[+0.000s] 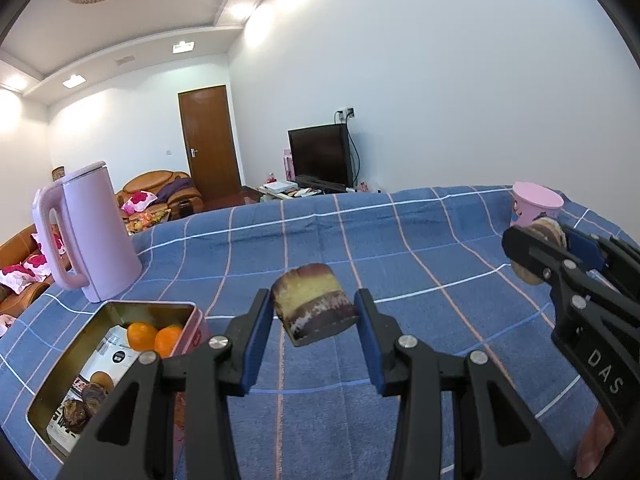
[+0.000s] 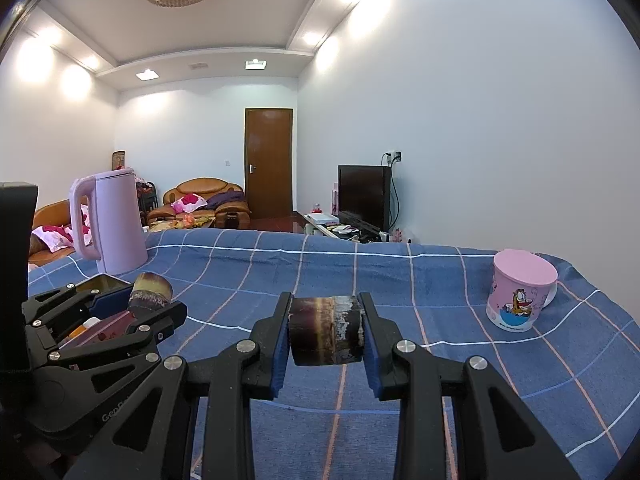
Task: Organize fruits
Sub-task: 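Lift the cake in the left tool while the right tool holds its cake up, then carry the cake in the left tool over the tin while the right tool carries its cake there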
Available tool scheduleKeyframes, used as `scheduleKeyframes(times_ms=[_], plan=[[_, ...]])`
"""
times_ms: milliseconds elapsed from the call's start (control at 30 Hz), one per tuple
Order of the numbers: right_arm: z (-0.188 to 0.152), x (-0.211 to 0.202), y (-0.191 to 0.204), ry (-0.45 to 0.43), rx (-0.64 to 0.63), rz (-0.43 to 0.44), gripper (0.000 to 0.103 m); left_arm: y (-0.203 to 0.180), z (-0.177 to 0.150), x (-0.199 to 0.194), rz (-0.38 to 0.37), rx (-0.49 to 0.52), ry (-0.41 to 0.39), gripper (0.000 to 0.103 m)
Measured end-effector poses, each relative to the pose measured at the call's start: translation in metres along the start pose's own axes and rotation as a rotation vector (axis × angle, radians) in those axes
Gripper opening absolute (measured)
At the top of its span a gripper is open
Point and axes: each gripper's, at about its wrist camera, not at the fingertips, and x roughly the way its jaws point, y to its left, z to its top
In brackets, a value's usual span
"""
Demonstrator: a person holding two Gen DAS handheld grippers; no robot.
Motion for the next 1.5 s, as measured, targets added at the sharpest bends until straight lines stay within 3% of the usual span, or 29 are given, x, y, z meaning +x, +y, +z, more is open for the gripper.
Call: scheduleKeyframes(times_ms=[633, 1500], plan=[[0.0, 0.003, 0.012, 0.016, -0.018, 0.035, 0.033, 0.021, -0.01, -0.018, 0.029, -0.014, -0.008, 0.044], [0.008, 0.024, 0.123, 0.07, -0.09, 0.264, 0.033, 0.127, -0.031, -0.044, 0.172, -0.141, 0.044, 0.044]])
